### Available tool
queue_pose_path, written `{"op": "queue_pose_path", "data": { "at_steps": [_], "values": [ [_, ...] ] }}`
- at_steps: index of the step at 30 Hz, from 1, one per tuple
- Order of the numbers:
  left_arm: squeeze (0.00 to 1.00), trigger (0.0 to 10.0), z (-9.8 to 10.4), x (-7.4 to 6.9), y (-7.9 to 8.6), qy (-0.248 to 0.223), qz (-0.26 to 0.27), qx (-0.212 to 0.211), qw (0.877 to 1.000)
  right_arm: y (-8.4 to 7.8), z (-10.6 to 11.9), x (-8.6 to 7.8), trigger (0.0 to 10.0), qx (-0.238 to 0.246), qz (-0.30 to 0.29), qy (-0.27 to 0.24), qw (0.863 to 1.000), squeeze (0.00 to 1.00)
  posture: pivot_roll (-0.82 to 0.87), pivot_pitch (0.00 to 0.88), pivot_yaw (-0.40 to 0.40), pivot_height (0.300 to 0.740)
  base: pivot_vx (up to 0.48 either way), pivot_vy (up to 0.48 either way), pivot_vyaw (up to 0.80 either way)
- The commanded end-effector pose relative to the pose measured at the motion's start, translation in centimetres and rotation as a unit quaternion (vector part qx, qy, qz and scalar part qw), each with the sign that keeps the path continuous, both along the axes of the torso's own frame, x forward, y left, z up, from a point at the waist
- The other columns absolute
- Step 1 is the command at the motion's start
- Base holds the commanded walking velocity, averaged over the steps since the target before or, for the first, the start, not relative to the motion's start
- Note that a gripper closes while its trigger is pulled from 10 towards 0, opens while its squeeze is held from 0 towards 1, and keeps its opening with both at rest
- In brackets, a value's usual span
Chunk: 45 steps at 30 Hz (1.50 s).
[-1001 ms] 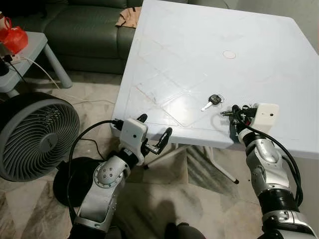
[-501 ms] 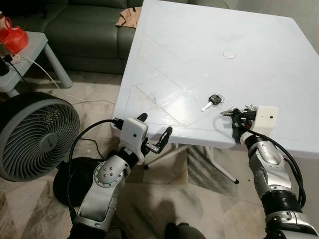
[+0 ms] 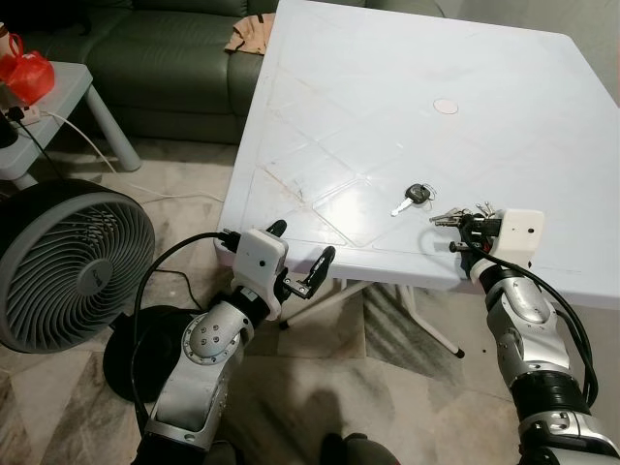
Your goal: Hang keys on a hook
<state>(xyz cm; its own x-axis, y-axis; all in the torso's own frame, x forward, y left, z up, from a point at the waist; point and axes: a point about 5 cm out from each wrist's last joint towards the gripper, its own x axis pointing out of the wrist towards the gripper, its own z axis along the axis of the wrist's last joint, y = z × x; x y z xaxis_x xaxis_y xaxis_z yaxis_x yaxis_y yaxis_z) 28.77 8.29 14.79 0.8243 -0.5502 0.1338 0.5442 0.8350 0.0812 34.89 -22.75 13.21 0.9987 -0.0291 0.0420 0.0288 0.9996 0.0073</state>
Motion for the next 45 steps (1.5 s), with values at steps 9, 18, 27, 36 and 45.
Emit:
{"op": "queue_pose_path", "data": {
  "at_steps": [9, 18, 27, 36, 45],
  "values": [
    [0.00, 10.0, 0.3, 0.7, 0.5, -0.007, 0.026, -0.004, 1.000, -0.4, -0.2, -0.4, 0.0, 0.085, -0.022, 0.002, 0.996, 0.00, 0.06, 0.210, -0.073, 0.711, 0.000, 0.000, 0.00],
    [0.00, 10.0, 1.1, 2.7, 2.5, -0.006, 0.094, -0.025, 0.995, -0.7, 1.3, -0.7, 0.0, 0.145, -0.049, -0.034, 0.988, 0.00, 0.05, 0.177, -0.073, 0.711, 0.000, 0.000, 0.00],
    [0.00, 10.0, 3.5, 4.6, 4.3, -0.031, 0.142, -0.062, 0.988, 0.6, 2.7, -2.5, 0.0, 0.131, -0.027, -0.072, 0.988, 0.00, 0.03, 0.127, -0.071, 0.711, 0.000, 0.000, 0.00],
    [0.00, 10.0, 4.3, 5.6, 6.3, -0.036, 0.187, -0.072, 0.979, 1.2, 3.6, -4.3, 0.0, 0.090, -0.030, -0.094, 0.991, 0.00, 0.02, 0.076, -0.069, 0.711, 0.000, 0.000, 0.00],
    [0.00, 10.0, 4.5, 6.8, 7.1, -0.031, 0.218, -0.069, 0.973, 1.7, 5.7, -4.7, 2.4, 0.062, -0.019, -0.163, 0.985, 0.00, 0.01, 0.035, -0.056, 0.711, 0.000, 0.000, 0.00]
  ]
}}
